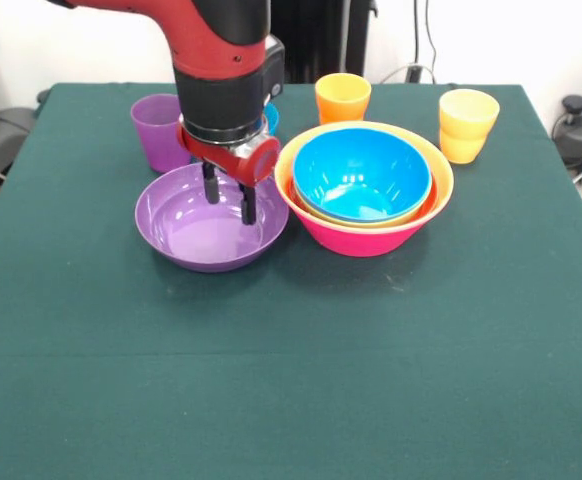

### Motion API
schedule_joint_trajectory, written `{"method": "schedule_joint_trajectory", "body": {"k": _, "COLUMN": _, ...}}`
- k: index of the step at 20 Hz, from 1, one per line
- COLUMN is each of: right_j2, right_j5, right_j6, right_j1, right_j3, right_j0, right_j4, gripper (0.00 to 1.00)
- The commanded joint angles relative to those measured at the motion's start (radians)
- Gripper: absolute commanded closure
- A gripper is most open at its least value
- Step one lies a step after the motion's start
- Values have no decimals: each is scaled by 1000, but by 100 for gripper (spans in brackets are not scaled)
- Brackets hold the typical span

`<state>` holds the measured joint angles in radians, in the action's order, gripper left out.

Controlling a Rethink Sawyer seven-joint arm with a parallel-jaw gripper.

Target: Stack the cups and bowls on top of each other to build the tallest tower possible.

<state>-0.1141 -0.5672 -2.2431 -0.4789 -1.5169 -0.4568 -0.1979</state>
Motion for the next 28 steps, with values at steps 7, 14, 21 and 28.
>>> {"method": "schedule_joint_trajectory", "body": {"k": 7, "right_j2": -111, "right_j5": -133, "right_j6": 127, "right_j1": 21, "right_j3": 121, "right_j0": -2, "right_j4": -33, "gripper": 0}}
{"method": "schedule_joint_trajectory", "body": {"k": 14, "right_j2": -112, "right_j5": -173, "right_j6": 130, "right_j1": 85, "right_j3": 218, "right_j0": 11, "right_j4": -34, "gripper": 0}}
{"method": "schedule_joint_trajectory", "body": {"k": 21, "right_j2": -92, "right_j5": -255, "right_j6": 102, "right_j1": 109, "right_j3": 306, "right_j0": 48, "right_j4": -28, "gripper": 0}}
{"method": "schedule_joint_trajectory", "body": {"k": 28, "right_j2": -80, "right_j5": -227, "right_j6": 63, "right_j1": 115, "right_j3": 301, "right_j0": 66, "right_j4": -26, "gripper": 0}}
